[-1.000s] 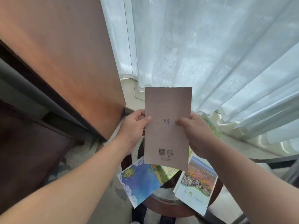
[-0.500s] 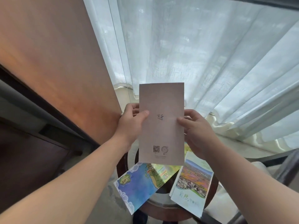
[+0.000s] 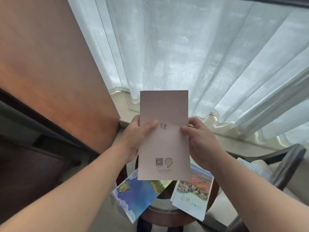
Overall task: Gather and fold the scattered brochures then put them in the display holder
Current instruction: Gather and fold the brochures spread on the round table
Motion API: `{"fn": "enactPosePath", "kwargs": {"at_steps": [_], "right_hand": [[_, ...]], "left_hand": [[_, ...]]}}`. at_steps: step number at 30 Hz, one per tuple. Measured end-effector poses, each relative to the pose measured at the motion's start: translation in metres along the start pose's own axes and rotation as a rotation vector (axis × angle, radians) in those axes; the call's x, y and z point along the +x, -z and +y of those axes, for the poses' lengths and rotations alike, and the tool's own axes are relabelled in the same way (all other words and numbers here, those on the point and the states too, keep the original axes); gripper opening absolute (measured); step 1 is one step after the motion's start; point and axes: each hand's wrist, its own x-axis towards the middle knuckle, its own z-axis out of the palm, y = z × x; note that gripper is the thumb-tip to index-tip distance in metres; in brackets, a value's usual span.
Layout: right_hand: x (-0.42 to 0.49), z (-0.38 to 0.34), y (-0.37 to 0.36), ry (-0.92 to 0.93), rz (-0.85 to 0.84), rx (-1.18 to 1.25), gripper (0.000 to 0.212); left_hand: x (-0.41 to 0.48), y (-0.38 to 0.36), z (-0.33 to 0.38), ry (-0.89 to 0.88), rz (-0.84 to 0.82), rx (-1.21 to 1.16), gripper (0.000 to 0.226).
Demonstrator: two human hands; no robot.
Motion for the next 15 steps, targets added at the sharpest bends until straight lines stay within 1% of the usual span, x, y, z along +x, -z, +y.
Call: {"fn": "enactPosePath", "kwargs": {"at_steps": [2,3,5,6,7,9,11,13,14,15], "right_hand": [[0.0,-0.002,0.002,-0.024,-0.016,0.018,0.016],[0.0,-0.003,0.003,-0.045,-0.024,0.03,0.017],[-0.001,-0.004,0.004,-0.072,-0.032,0.045,0.018],[-0.001,-0.004,0.003,-0.075,-0.024,0.039,0.02],[-0.001,-0.003,0.003,-0.069,-0.004,0.014,0.024],[-0.001,-0.001,0.006,-0.027,0.071,-0.117,0.032],[-0.001,0.0,0.011,-0.006,0.119,-0.18,0.036],[-0.002,0.002,0.017,-0.053,0.07,-0.093,0.039],[-0.003,0.003,0.02,-0.085,0.04,-0.051,0.037],[-0.005,0.003,0.021,-0.104,0.023,-0.032,0.032]], "left_hand": [[-0.002,-0.001,-0.002,0.061,-0.049,-0.038,0.046],[-0.003,-0.002,-0.003,0.076,-0.091,-0.044,0.048],[-0.006,-0.006,-0.004,0.077,-0.147,-0.077,0.043],[-0.006,-0.008,-0.005,0.068,-0.142,-0.091,0.038],[-0.005,-0.01,-0.005,0.056,-0.117,-0.1,0.033],[-0.001,-0.013,-0.004,0.028,-0.053,-0.124,0.019],[0.001,-0.014,-0.002,0.001,-0.046,-0.116,0.013],[0.001,-0.017,-0.001,-0.004,-0.11,-0.1,0.012],[0.0,-0.02,-0.001,-0.007,-0.12,-0.086,0.012],[0.0,-0.023,-0.003,-0.024,-0.096,-0.05,0.012]]}}
